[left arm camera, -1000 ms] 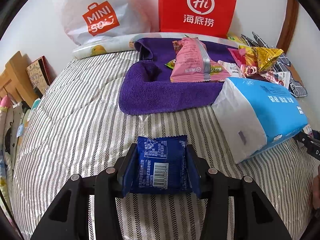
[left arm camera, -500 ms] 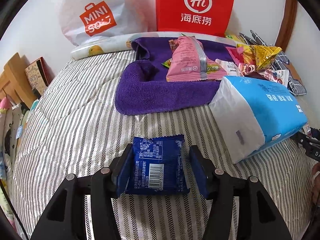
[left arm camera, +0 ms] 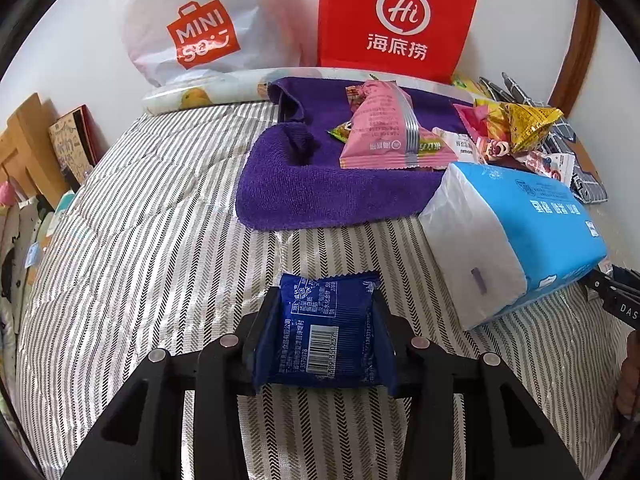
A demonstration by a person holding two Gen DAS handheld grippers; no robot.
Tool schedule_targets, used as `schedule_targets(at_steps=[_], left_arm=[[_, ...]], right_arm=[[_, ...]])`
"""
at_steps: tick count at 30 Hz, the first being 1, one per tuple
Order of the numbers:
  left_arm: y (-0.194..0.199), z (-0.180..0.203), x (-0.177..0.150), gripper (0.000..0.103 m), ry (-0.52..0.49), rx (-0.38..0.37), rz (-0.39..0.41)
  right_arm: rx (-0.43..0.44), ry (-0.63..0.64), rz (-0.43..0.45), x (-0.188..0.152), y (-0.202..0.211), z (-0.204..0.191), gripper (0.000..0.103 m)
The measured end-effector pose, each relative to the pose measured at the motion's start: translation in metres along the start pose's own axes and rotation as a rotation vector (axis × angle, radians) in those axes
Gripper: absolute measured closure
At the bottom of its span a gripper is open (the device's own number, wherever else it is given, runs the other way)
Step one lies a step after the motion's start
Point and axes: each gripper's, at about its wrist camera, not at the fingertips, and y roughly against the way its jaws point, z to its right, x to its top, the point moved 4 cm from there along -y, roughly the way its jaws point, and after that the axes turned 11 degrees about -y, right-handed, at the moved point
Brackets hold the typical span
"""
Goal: Organize snacks
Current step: 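Lift and carry the white packet and blue packet over the purple towel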
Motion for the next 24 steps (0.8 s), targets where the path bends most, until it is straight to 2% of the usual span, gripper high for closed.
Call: schedule_targets(at_steps=[7, 16, 24], left_arm=[[0.021, 0.001, -0.003, 0.061, 0.009, -0.075, 0.02], [0.071, 0.022, 0.019, 0.061, -0.045, -0.118, 0.104], [0.09, 0.041, 0.037, 0.061, -0.069, -0.166, 0.135]], right_arm=[[0.011, -0.043, 0.043, -0.002, 0.03, 0.002, 0.049], [0.056, -0.04, 0.167, 0.014, 0.088, -0.016, 0.049], [0.09, -0.043, 0.233, 0.03, 0.118, -0.032, 0.049]])
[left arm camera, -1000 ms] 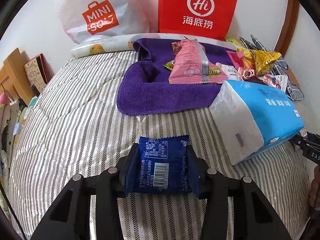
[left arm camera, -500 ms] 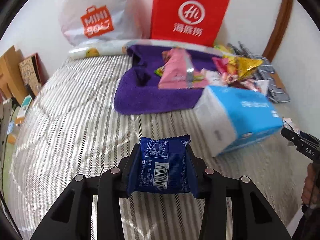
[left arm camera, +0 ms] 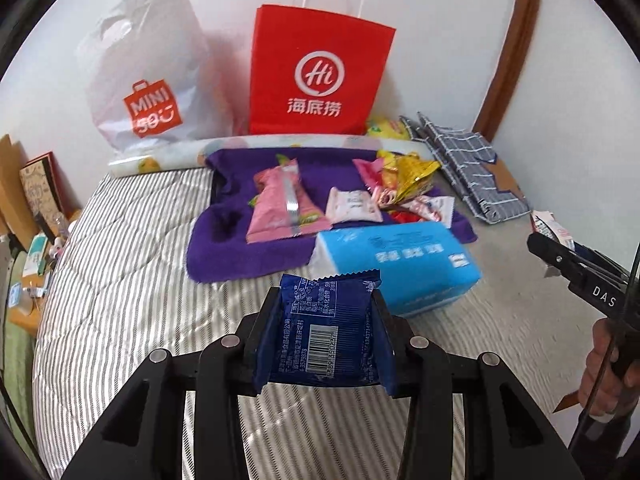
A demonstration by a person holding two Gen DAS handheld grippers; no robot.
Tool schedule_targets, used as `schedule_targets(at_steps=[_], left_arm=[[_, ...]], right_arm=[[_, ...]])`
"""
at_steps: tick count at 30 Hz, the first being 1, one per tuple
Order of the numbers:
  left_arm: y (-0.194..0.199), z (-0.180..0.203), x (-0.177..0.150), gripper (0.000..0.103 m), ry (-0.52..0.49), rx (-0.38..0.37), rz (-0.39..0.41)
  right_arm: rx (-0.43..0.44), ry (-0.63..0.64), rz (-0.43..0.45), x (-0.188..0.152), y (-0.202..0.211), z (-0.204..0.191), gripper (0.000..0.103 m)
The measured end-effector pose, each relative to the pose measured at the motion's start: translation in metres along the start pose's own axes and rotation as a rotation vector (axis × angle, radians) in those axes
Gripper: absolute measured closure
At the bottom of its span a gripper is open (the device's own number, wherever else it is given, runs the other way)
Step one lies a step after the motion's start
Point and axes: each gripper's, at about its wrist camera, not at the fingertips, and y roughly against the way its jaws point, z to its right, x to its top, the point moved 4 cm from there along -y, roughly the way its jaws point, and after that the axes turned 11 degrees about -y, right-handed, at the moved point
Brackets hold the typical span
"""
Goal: Organize snacks
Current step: 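Lift and carry the white packet and blue packet over the purple towel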
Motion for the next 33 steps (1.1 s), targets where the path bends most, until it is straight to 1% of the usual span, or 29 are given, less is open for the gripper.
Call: schedule_targets(at_steps=[2, 7, 11, 14, 18, 28, 33], left_arm=[[0.0, 0.0, 0.006, 0.061, 0.002, 0.006, 0.005], [-0.001, -0.001, 0.022, 0.061, 0.007, -0.012, 0.005], [-0.003, -0.006, 0.036, 0.061, 0.018, 0.008, 0.009], [-0.003, -0.01, 0.043, 0.061, 0.034, 0.0, 0.003], [-0.003, -0.015, 0.055, 0.061, 0.039, 0.014, 0.0], [-0.015, -0.029, 0.089, 0.061, 0.066, 0.018, 0.0], [-0.024, -0.033, 0.107, 0.061, 0.065, 0.018, 0.005]], right_arm=[[0.006, 0.0, 0.014, 0.004, 0.001, -0.003, 0.049], [0.024, -0.005, 0.028, 0.018, -0.005, -0.01, 0.049], [0.042, -0.013, 0.03, 0.03, -0.013, -0.018, 0.049], [0.054, -0.021, 0.028, 0.038, -0.018, -0.022, 0.049], [0.069, -0.028, 0.025, 0.05, -0.025, -0.029, 0.049], [0.114, -0.026, 0.037, 0.081, -0.039, -0.048, 0.049], [0.106, -0.011, 0.051, 0.095, -0.051, -0.056, 0.049]])
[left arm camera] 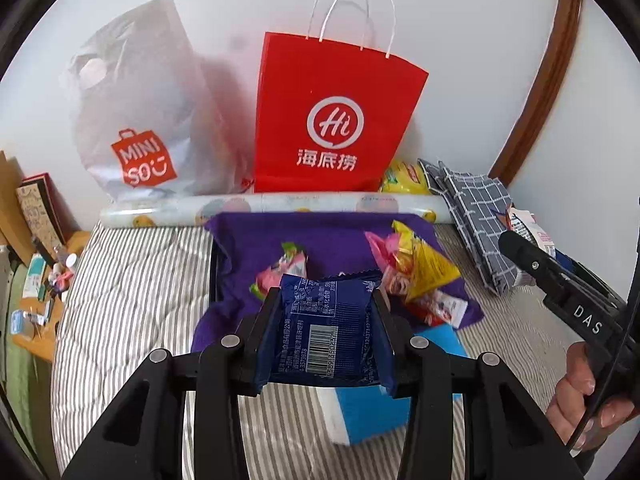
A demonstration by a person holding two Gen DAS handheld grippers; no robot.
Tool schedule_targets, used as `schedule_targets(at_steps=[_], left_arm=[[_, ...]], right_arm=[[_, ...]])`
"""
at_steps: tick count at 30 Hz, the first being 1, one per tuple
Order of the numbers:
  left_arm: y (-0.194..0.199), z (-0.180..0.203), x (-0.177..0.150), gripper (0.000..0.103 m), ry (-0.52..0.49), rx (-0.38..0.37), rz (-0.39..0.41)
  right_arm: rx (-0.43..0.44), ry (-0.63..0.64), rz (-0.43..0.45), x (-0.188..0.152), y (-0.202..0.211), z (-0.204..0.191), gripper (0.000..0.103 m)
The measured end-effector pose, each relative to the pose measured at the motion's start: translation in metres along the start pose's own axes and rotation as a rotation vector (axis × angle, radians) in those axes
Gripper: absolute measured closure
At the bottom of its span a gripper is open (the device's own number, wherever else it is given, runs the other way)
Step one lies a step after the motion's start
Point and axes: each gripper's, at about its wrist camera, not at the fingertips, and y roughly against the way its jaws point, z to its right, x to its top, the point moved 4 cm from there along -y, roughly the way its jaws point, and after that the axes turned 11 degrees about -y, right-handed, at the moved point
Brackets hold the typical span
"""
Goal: Organize snacks
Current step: 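Lift and carry the white packet and blue packet over the purple towel, then lower the white packet with the right tool while the left tool lowers the blue packet onto the towel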
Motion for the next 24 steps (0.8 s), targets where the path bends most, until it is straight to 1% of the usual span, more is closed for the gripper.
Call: schedule_targets(at_steps=[8, 11, 12, 16, 17, 19, 21, 24], left_arm=[[-0.021, -0.008, 0.036, 0.061, -0.039, 0.012, 0.021], [-0.029, -0.015, 0.049, 0.061, -0.049, 0.028, 0.028], [-0.031, -0.018, 0.052, 0.061, -0.045, 0.021, 0.03], [-0.046, -0.028, 0.051, 0.061, -0.033, -0.012, 0.029], [-0.052, -0.03, 0.049, 0.061, -0.027, -0.005, 0.024], [-0.065, -0.031, 0.047, 0.061, -0.057, 0.012, -0.009], [-0.074, -0.034, 0.045, 0.061, -0.053, 0.023, -0.018], [-0.083, -0.036, 0.042, 0.061, -0.053, 0.017, -0.042]], right_arm=[[-0.036, 0.055, 0.004, 0.018, -0.028, -0.007, 0.049], [-0.024, 0.05, -0.004, 0.025, -0.037, -0.008, 0.049], [-0.015, 0.05, 0.0, 0.027, -0.04, -0.008, 0.049], [-0.016, 0.057, 0.003, 0.022, -0.055, -0.003, 0.049], [-0.019, 0.055, -0.004, 0.019, -0.059, -0.001, 0.049], [-0.015, 0.049, -0.033, 0.011, -0.071, 0.004, 0.049], [-0.009, 0.045, -0.051, 0.007, -0.078, 0.007, 0.049], [-0.011, 0.05, -0.043, 0.003, -0.08, 0.009, 0.049]])
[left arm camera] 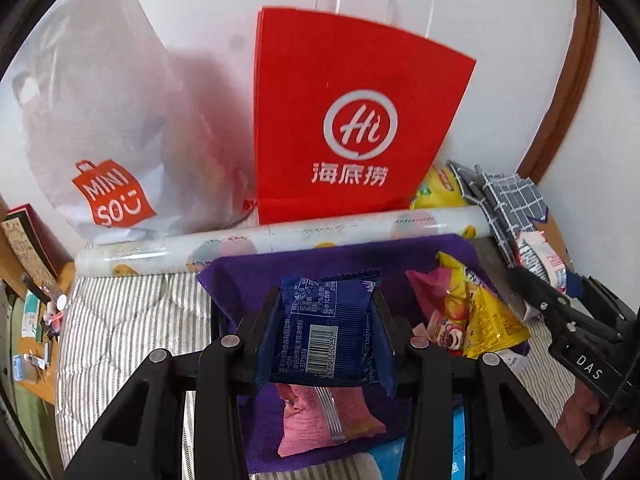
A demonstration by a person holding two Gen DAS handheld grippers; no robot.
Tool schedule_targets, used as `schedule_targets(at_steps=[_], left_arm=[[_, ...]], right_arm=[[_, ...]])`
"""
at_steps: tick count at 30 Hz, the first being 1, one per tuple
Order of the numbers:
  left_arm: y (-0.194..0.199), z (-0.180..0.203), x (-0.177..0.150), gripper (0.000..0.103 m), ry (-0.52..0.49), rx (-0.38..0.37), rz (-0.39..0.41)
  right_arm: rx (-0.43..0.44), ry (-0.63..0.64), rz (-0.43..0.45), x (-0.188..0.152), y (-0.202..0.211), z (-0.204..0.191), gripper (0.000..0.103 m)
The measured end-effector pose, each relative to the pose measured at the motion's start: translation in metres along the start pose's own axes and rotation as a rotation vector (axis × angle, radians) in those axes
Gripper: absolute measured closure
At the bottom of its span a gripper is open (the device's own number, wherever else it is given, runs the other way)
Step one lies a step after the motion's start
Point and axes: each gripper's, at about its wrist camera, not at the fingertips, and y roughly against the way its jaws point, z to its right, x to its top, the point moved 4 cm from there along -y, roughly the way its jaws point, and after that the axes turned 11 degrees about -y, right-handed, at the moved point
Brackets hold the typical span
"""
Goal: Organize snacks
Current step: 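Lower the white packet with the right tool while the left tool lowers the blue packet onto the towel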
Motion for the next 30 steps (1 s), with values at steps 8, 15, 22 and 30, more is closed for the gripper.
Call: schedule_targets(at_steps=[8, 15, 22, 30], left_arm=[[0.002, -0.002, 0.001, 0.061, 0.007, -0.009, 0.003], [0.001, -0.002, 0.001, 0.061, 0.007, -0.005, 0.001], [0.0, -0.003, 0.0, 0.061, 0.012, -0.003, -0.004], [-0.002, -0.006, -0.001, 0.061, 0.02, -0.002, -0.009]], right_arm=[[0.008, -0.021, 0.021, -0.002, 0.001, 0.006, 0.049], [0.013, -0.02, 0.015, -0.007, -0.005, 0.007, 0.049], [-0.001, -0.018, 0.013, -0.01, -0.011, 0.007, 0.049], [0.017, -0.034, 0.019, -0.01, -0.01, 0.008, 0.049]])
